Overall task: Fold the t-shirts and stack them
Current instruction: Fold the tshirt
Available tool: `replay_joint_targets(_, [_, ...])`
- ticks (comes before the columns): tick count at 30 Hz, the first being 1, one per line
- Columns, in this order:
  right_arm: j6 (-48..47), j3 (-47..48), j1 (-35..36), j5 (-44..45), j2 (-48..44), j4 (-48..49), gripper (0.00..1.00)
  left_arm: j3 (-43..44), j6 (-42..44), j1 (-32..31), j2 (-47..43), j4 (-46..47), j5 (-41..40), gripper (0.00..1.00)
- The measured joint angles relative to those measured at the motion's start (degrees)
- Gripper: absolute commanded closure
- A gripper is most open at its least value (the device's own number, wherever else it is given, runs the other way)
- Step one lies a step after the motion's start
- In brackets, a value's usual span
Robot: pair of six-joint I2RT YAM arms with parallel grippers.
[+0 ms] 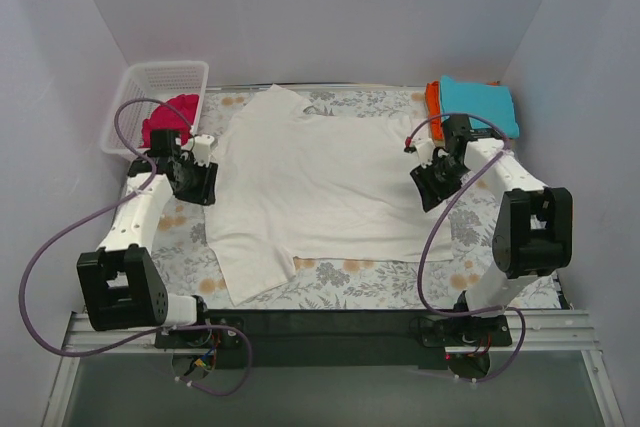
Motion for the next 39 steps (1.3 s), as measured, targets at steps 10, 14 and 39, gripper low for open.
replay_joint_targets(10, [2.73, 7.76, 0.39, -0.24, 9.16, 2.49, 0.63, 3.21, -5.22, -1.29, 14.93, 8.07, 1.77, 0.62])
replay_joint_targets(14, [3.76, 8.83, 0.96, 1.11, 15.37, 4.24, 0.63, -5.01, -4.74, -1.33, 13.81, 10.29, -1.57, 0.62])
replay_joint_targets(39, [4.94, 40.41, 1.66, 2.64, 18.43, 4.85, 0.66, 20.81, -6.49, -1.6, 13.22, 7.28, 7.32, 0.49])
